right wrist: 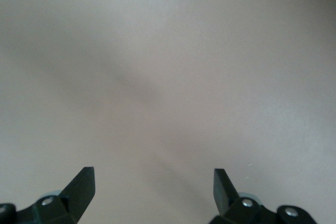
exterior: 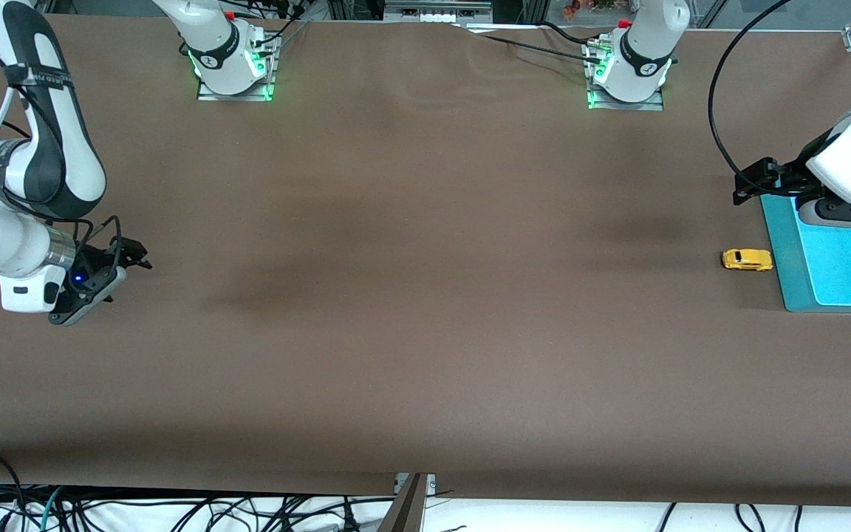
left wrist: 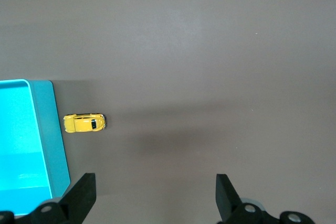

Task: Wind and store yellow beetle car
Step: 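Raise the right gripper away as the car rolls toward the cyan tray, then lower the left gripper to the car while the right gripper retracts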

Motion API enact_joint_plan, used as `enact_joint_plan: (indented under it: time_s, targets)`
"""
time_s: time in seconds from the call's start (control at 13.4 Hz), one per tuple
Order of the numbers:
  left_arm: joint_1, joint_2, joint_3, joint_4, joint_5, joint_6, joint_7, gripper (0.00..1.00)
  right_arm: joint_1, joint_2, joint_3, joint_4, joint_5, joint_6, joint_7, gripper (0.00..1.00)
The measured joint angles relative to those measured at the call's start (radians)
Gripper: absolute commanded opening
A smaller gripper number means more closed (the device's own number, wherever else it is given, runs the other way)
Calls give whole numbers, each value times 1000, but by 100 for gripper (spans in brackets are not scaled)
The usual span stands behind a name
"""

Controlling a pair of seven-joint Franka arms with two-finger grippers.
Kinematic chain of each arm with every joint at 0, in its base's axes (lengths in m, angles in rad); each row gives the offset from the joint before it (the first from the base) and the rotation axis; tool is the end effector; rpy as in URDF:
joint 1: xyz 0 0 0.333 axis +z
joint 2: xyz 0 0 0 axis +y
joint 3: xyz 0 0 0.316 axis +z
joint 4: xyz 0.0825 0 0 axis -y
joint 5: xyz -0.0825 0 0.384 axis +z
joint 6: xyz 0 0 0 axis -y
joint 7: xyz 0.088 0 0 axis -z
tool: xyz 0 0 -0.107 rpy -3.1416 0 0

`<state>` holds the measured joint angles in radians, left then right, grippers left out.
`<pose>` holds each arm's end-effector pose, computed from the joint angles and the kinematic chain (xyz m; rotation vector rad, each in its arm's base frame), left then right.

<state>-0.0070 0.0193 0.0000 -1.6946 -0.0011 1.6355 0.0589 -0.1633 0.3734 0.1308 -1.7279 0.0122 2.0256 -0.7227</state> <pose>0.5598 -0.0040 0.5607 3.1344 -0.1031 -0.1229 0.6440 -0.0274 0.3625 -2.8857 -1.0163 0.0703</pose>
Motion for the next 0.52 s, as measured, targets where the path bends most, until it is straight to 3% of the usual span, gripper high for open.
enact_joint_plan:
  time_s: [0.3, 0.52]
  targets:
    - [1, 12, 1, -2, 0, -44, 14, 100, 76, -3, 2, 122, 1, -179, 334, 100]
    - [24, 43, 3, -4, 1, -45, 180, 100, 107, -20, 31, 239, 1, -350, 528, 100]
